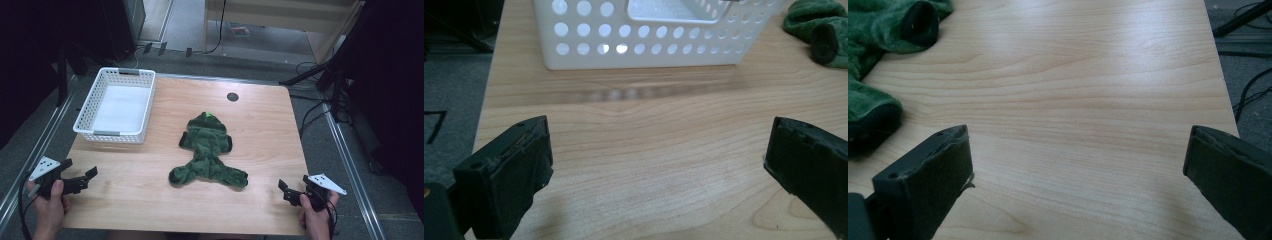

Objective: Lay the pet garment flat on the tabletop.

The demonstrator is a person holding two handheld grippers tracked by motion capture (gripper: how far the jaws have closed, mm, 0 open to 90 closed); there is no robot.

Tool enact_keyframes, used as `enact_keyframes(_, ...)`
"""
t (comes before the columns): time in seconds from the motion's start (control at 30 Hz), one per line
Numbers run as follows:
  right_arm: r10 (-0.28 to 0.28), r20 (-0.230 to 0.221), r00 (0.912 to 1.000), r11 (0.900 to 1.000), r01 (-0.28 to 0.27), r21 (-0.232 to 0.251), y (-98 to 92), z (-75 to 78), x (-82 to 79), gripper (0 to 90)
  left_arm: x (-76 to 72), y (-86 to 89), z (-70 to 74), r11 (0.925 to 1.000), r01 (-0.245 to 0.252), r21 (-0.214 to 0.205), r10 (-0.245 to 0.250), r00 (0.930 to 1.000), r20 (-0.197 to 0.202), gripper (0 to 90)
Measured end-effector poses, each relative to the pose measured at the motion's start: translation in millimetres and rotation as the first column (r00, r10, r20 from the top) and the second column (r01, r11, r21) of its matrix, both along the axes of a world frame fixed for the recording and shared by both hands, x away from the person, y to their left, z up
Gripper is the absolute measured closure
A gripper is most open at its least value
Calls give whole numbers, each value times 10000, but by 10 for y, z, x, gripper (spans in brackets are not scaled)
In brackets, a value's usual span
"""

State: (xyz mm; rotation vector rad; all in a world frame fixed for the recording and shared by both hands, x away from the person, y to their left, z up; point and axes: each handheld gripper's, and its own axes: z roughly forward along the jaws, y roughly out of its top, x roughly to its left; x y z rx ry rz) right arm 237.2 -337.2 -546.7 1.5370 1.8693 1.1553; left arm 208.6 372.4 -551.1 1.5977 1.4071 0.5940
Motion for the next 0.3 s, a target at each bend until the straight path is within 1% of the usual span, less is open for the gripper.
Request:
enact_keyframes(0.07,8,-65,10000,10000,-8,-63,12,-4,1,0,14,-3,-7,9999,105,23,-105,9999,-45,0)
enact_keyframes(0.13,23,-83,10000,10000,-23,-70,10,-8,9,0,19,-12,-9,9999,100,54,-99,9999,-79,0)
enact_keyframes(0.3,-2,-167,9999,10000,3,32,2,-12,22,0,32,-10,-15,9999,113,14,-113,9998,-143,0)
